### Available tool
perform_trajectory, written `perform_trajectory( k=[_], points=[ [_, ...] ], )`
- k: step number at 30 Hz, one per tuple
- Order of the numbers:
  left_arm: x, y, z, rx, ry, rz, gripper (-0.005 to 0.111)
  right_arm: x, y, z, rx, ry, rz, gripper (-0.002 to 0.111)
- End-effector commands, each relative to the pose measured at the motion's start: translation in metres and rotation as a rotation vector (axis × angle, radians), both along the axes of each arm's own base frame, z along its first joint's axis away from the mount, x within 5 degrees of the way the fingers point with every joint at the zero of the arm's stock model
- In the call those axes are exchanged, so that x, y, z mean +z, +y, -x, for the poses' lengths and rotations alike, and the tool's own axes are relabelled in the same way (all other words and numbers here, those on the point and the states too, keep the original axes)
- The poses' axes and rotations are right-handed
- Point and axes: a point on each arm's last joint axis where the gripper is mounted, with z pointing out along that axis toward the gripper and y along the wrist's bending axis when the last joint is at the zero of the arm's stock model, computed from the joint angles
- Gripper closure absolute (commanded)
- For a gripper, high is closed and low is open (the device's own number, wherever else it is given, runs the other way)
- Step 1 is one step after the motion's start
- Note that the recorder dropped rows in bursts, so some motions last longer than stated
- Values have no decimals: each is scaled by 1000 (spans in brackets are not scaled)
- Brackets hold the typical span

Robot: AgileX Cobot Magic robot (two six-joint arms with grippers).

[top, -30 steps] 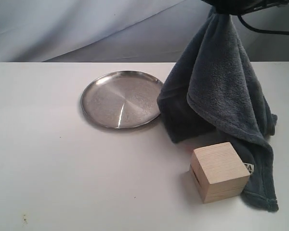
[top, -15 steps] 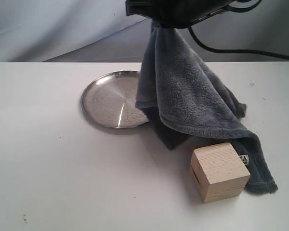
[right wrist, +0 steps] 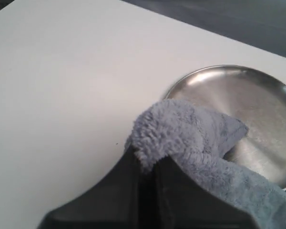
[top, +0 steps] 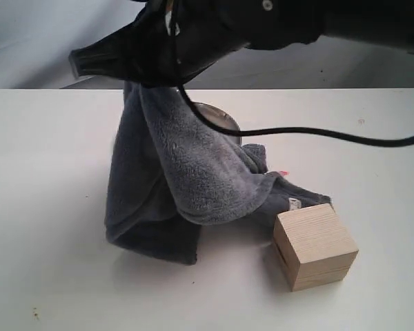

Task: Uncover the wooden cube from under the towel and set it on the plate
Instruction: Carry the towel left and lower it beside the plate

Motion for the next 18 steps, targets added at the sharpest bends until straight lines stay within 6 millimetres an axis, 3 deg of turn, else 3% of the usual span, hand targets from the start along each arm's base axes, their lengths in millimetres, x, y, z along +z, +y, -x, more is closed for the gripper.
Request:
perform_trajectory(
  k=[1, 8, 12, 14, 18],
  points=[
    [-1, 0, 0, -5, 1, 4, 107, 3, 14, 25, 56, 13, -8, 108],
    [-1, 0, 0, -5, 1, 4, 107, 2, 41, 88, 211, 3, 25, 108],
    [-1, 0, 0, -5, 1, 4, 107, 2, 48, 113, 276, -2, 25, 108],
    [-1, 0, 0, -5, 1, 4, 107, 2, 51, 123, 302, -9, 27, 108],
    [-1, 0, 0, -5, 1, 4, 107, 0, 45, 119, 239, -51, 101, 108]
  ],
)
